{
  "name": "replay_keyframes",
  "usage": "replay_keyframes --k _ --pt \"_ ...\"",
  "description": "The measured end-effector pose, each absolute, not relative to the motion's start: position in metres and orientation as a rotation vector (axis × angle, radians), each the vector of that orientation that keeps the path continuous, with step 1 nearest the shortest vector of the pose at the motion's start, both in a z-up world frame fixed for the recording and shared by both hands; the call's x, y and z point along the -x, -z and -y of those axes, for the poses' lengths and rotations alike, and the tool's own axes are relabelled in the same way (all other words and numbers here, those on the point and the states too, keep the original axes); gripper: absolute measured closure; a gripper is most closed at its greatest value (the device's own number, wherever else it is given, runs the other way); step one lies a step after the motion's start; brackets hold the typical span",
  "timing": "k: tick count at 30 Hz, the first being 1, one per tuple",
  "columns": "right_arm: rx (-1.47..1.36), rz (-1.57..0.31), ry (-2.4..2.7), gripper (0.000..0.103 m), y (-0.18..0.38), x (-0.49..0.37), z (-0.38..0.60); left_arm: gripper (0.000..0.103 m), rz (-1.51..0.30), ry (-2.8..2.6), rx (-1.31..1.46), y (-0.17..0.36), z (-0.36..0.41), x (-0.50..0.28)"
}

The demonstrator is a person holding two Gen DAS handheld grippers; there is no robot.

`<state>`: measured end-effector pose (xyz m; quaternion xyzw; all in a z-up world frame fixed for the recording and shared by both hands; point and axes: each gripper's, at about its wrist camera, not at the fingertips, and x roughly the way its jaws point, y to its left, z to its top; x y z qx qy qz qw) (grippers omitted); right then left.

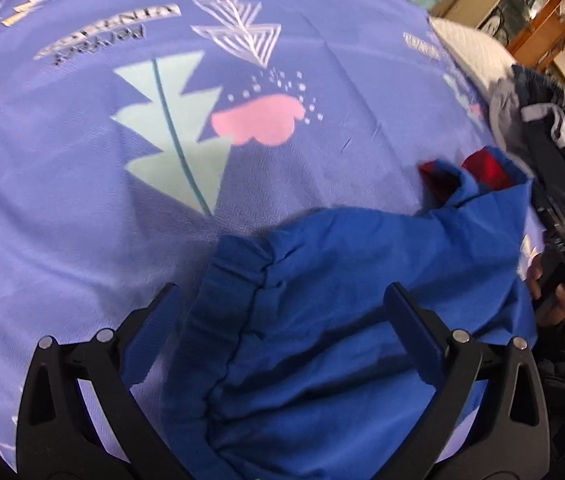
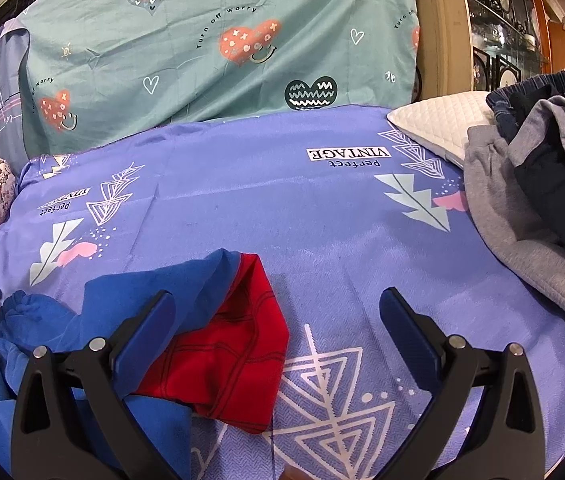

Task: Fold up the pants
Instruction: 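Grasp the blue pants waistband with the left tool and lift it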

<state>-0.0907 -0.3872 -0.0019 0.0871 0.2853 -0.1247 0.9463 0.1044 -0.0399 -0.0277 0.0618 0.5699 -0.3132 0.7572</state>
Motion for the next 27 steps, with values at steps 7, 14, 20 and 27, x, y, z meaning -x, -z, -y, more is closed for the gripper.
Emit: replay_keyframes --k 7,14,20,27 --pt "-0.202 -0.600 0.243 0.001 0.004 0.088 0.391 0.002 -1.279 0.824 -0.110 0.029 0.054 -0.104" --pt "-0.216 -0.615 0.243 0.001 0.006 0.086 0.393 0.002 -1.318 0.956 -0.132 0.017 0.050 -0.091" --pt "-0.215 -0.613 0.243 0.001 0.006 0.087 0.393 0.002 -1.328 0.984 -0.255 0.028 0.069 -0.079" --pt "-0.224 -0.615 0.241 0.001 0.006 0.086 0.395 0.002 -1.367 0.952 -0.171 0.046 0.092 -0.095"
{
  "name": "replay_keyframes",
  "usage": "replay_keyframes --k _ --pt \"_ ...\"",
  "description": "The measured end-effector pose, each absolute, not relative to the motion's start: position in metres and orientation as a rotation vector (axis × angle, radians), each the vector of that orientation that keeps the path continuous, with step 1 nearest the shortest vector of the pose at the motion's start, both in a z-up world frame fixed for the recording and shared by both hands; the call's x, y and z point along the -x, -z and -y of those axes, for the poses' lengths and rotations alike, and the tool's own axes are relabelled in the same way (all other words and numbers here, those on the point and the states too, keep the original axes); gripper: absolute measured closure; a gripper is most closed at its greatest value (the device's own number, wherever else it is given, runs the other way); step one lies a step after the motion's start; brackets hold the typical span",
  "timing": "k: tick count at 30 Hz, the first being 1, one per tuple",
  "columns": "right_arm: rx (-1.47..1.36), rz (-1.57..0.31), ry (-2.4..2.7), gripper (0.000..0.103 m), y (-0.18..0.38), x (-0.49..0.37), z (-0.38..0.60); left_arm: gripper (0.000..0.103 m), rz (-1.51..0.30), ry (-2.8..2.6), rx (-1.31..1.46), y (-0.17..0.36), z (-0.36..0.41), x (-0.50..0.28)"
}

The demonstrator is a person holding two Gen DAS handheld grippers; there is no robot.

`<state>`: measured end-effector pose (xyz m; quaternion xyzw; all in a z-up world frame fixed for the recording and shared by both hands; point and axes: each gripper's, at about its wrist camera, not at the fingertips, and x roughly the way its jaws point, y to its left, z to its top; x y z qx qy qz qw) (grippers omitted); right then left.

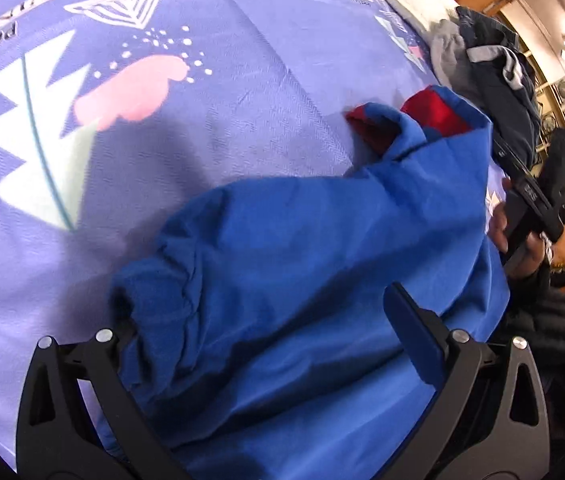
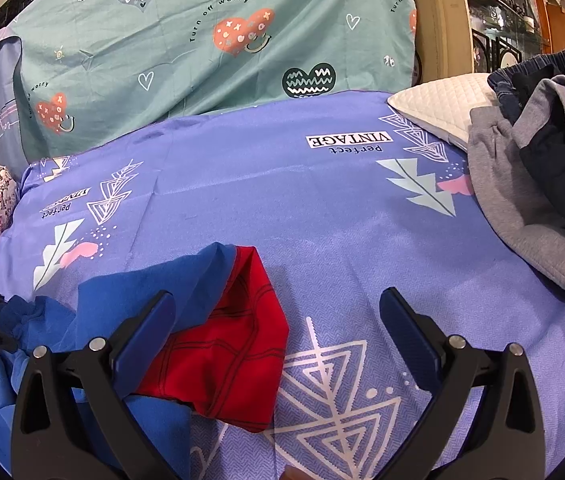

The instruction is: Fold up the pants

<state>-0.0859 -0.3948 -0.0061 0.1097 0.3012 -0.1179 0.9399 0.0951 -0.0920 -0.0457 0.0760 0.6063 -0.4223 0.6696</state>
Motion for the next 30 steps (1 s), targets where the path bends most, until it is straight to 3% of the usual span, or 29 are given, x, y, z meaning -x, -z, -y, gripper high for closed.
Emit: replay_keyframes --k 2,6,9,11,12,13,15,17,18,19,25,30 --pt "-0.228 -0.615 0.240 0.001 0.006 0.086 0.395 0.004 -1.367 0.910 -0.171 0.051 0.097 -0.095" --pt "-0.235 -0.612 0.243 0.001 0.006 0.086 0.396 0.031 -1.341 0.839 -0.191 0.046 0.097 -0.090" --pt "-0.264 -0.610 0.250 0.001 0.007 0.088 0.402 0.040 -1.303 0.822 -0.169 0.040 0.092 -0.088" --pt "-0.296 -0.615 0.259 0.001 0.009 0.088 0.408 0.040 -1.270 0.814 -0.160 0.035 0.093 -0.086" --pt "-0.315 -0.619 0.263 0.001 0.010 0.088 0.412 0.031 -1.268 0.803 -0.154 0.035 0.095 -0.087" --pt "-0.331 -0.624 0.267 0.001 0.011 0.088 0.414 0.015 -1.279 0.802 -0.137 0.037 0.097 -0.089" --pt "-0.354 -0.629 0.274 0.001 0.013 0.088 0.419 0.015 -1.297 0.798 -0.126 0.045 0.101 -0.090" --pt "-0.374 -0.629 0.279 0.001 0.013 0.089 0.423 0.033 -1.253 0.766 -0.166 0.044 0.107 -0.087" --pt "-0.380 -0.628 0.280 0.001 0.014 0.090 0.424 0.067 -1.255 0.769 -0.159 0.042 0.110 -0.086" --pt "-0.387 -0.628 0.280 0.001 0.014 0.090 0.425 0.092 -1.265 0.770 -0.134 0.040 0.109 -0.087" --pt "-0.408 -0.625 0.287 0.001 0.014 0.092 0.429 0.092 -1.069 0.697 0.036 -0.019 0.062 -0.076" --pt "-0.417 -0.646 0.284 0.001 0.013 0.095 0.434 0.092 -0.864 0.522 0.228 -0.079 -0.024 -0.069"
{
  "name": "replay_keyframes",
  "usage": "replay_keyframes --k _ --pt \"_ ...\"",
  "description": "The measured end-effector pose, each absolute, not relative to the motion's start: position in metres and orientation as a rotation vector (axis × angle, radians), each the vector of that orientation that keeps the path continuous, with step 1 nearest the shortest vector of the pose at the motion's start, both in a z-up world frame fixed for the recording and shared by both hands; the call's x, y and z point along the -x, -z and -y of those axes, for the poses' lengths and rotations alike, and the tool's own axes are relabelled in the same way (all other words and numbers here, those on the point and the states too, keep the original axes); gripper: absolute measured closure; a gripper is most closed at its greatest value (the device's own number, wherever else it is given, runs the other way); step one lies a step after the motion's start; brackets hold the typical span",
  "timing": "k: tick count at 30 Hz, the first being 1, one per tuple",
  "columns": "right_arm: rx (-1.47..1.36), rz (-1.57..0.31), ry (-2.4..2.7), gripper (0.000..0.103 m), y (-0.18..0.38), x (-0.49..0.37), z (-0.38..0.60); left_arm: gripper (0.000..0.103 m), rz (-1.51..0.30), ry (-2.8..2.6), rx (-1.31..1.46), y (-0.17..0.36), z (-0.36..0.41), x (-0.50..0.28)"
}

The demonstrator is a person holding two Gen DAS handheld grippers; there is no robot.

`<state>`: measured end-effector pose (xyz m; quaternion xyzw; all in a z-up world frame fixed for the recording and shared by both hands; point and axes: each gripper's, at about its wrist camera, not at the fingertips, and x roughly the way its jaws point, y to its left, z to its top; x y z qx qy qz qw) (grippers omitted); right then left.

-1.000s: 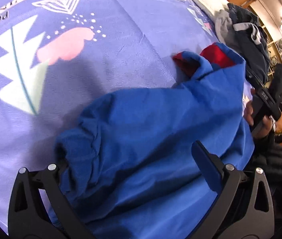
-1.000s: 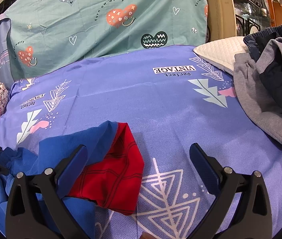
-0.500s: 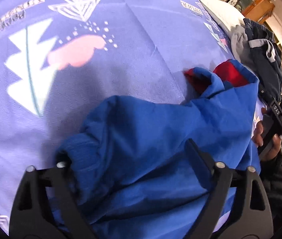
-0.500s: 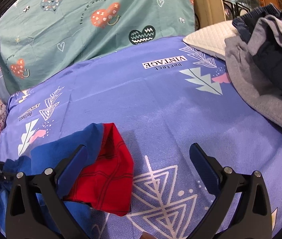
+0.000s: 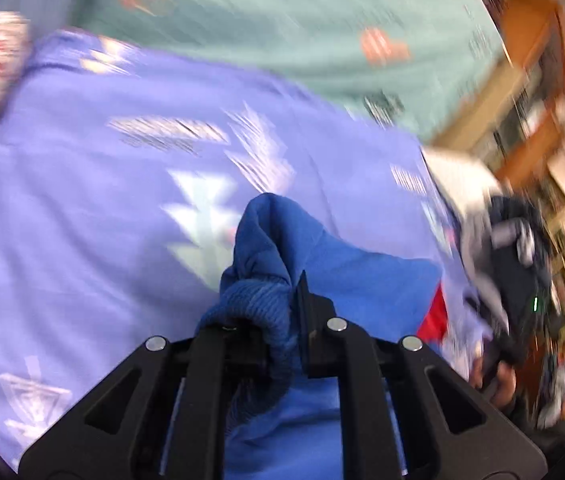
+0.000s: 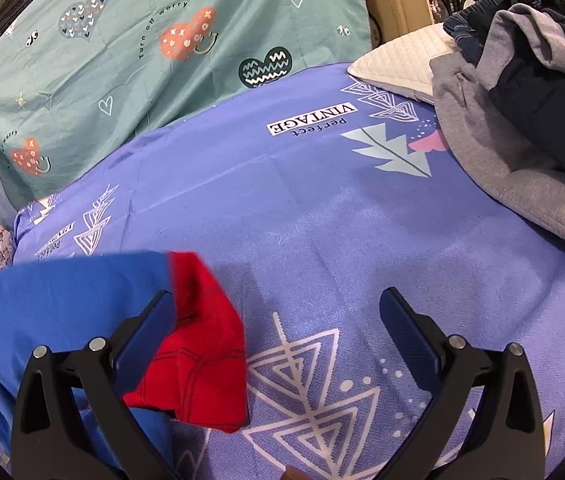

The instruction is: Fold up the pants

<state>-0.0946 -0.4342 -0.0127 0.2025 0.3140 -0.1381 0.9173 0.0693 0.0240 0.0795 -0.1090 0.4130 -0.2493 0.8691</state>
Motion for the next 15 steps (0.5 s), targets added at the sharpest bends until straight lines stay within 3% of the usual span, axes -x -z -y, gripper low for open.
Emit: replay_keyframes --k 4,12,15 --pt "-0.321 -0.715 0.196 0.001 0.012 0.089 0.423 0.092 -0.861 0.408 0.237 -0.078 -0.061 -0.074" --pt "-0.268 -0.878 -0.059 0.002 0.027 0.060 0.400 0.092 -0.873 0.414 0.262 -0.059 -0.061 -0.069" --pt "-0.287 -0.898 -0.167 0.021 0.022 0.061 0.392 0.092 -0.862 0.417 0.264 -0.063 -0.068 -0.070"
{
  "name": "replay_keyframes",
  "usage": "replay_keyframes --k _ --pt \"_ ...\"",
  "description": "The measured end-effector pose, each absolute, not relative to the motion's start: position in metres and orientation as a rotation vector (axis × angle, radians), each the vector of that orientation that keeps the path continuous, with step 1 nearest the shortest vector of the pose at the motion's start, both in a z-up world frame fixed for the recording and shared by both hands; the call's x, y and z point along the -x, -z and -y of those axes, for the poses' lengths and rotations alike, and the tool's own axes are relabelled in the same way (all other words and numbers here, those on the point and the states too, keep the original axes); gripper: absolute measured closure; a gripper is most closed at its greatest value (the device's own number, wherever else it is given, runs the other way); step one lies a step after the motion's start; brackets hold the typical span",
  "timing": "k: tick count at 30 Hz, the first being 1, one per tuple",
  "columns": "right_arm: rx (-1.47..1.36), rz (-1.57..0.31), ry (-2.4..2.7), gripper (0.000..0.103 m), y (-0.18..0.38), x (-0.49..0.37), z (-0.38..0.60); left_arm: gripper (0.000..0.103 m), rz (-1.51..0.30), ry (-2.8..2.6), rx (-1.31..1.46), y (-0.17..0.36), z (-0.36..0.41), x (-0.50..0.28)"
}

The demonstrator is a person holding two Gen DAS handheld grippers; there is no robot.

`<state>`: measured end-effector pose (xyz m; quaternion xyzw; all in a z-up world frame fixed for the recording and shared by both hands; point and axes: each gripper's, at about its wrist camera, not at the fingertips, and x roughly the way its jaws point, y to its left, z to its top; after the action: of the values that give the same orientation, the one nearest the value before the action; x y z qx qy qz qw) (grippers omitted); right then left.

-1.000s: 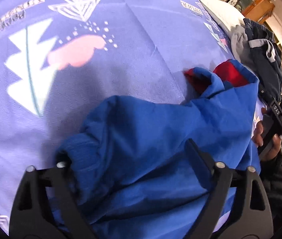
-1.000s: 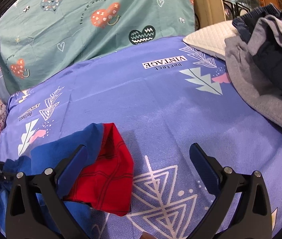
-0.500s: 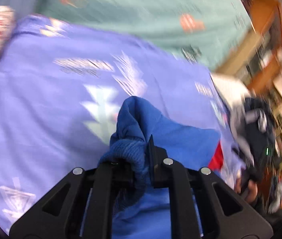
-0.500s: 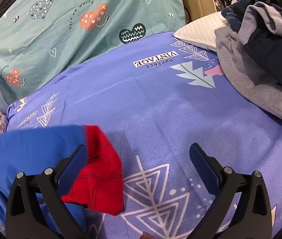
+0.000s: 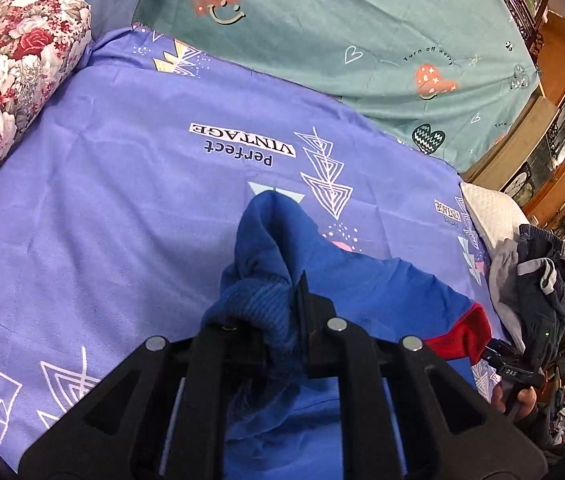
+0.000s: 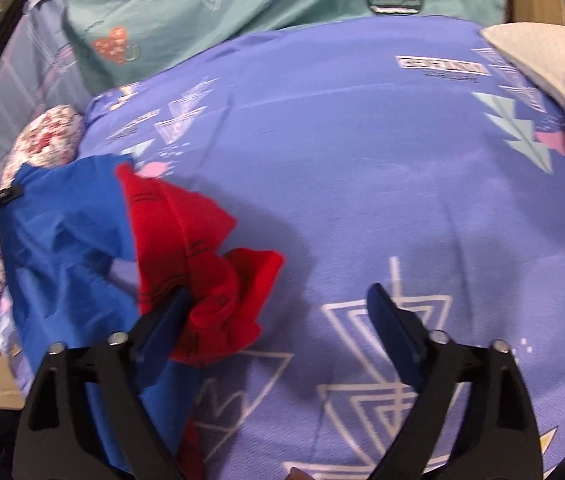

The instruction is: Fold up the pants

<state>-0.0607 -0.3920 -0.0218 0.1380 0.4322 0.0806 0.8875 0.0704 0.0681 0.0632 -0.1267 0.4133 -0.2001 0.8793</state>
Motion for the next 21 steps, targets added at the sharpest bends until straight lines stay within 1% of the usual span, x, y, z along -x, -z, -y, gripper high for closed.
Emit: replay_keyframes --k 3,4,5,7,10,13,14,15,16,17,19,21 --pt "-0.305 -0.869 -0.253 0.022 0.005 0.070 0.390 0.092 -0.847 0.424 0.268 -0.070 -0.075 -0.066" --pt "-0.304 -0.849 -0.263 0.020 -0.002 0.075 0.391 0.092 -0.840 0.425 0.268 -0.072 -0.077 -0.064" --pt "-0.302 -0.828 -0.279 0.014 -0.009 0.081 0.392 0.092 -0.830 0.424 0.269 -0.075 -0.079 -0.061" --pt "-0.276 -0.806 -0.302 0.007 -0.018 0.088 0.392 0.092 -0.817 0.418 0.274 -0.078 -0.084 -0.057" --pt "-0.183 -0.828 -0.321 0.006 -0.022 0.089 0.381 0.092 -0.803 0.412 0.292 -0.081 -0.093 -0.054" --pt "-0.123 -0.885 -0.310 0.007 -0.009 0.072 0.364 0.092 -0.799 0.404 0.302 -0.081 -0.098 -0.052" --pt "-0.104 -0.919 -0.293 0.022 -0.001 0.063 0.359 0.092 -0.800 0.397 0.309 -0.079 -0.100 -0.051" --pt "-0.092 -0.963 -0.265 0.044 0.009 0.054 0.359 0.092 -0.799 0.392 0.314 -0.079 -0.103 -0.051" --pt "-0.106 -1.014 -0.252 0.088 0.017 0.046 0.360 0.092 -0.798 0.384 0.318 -0.079 -0.105 -0.050" --pt "-0.130 -1.020 -0.242 0.088 0.018 0.045 0.364 0.092 -0.794 0.379 0.320 -0.079 -0.107 -0.049" --pt "-0.128 -0.953 -0.217 0.090 -0.001 0.049 0.370 0.092 -0.775 0.372 0.322 -0.082 -0.113 -0.043" --pt "-0.103 -0.839 -0.201 0.091 -0.043 0.054 0.374 0.092 -0.752 0.364 0.328 -0.088 -0.120 -0.037"
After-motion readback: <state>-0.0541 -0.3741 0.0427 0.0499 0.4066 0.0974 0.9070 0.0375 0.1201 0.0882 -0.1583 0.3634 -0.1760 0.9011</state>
